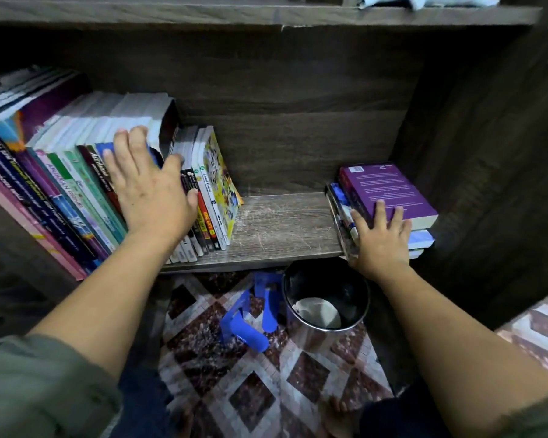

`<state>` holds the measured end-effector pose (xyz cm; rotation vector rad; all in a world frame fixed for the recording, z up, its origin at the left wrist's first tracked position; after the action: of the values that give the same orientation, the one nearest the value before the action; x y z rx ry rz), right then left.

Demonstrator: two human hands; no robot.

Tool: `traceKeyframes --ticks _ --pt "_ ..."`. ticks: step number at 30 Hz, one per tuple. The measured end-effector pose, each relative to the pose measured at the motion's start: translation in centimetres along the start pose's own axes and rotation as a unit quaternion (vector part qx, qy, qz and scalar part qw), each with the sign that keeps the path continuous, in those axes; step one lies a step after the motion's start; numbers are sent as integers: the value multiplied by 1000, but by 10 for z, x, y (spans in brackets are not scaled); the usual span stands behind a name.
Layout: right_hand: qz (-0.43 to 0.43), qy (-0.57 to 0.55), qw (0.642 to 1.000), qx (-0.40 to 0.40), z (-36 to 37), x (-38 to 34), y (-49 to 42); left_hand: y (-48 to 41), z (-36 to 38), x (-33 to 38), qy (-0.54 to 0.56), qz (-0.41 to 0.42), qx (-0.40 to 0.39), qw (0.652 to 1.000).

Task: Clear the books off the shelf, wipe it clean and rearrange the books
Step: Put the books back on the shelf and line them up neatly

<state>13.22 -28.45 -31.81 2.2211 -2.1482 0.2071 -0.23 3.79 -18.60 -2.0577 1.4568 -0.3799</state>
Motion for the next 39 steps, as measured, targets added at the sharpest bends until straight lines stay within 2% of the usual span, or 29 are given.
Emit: traceKeyframes --ticks 7,10,14,16,21,24,31,39 --pt "2 -31 999 -8 2 -11 -3 0 0 1 2 -1 6 1000" --pt "-32 -47 998 -14 -3 -22 4 1 -1 0 2 5 9 1000" --pt "-53 -82 994 54 -24 -16 6 1 -3 -1 12 10 15 1000" --pt "-47 -52 994 78 -27 -6 3 2 -3 -1 12 13 17 1000" --pt "-79 72 993 59 1 7 -3 1 -2 -2 5 23 24 999" --pt "-70 70 992 84 2 3 -5 1 -4 -2 4 25 29 999" --pt "-64 102 990 72 6 -5 -2 3 -3 -4 8 41 27 999" --pt "-80 69 990 90 -7 -59 23 2 0 -6 -6 43 22 999"
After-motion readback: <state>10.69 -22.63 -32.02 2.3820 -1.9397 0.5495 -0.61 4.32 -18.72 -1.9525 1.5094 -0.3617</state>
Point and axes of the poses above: each hand's wrist, its own y-axis away from the middle knuckle, its own z-axis out of the palm, x = y × z, the point moved 7 cm from there along -y, towards the middle knuckle, and after that the axes turned 10 degrees about z, right-handed, at the moved point
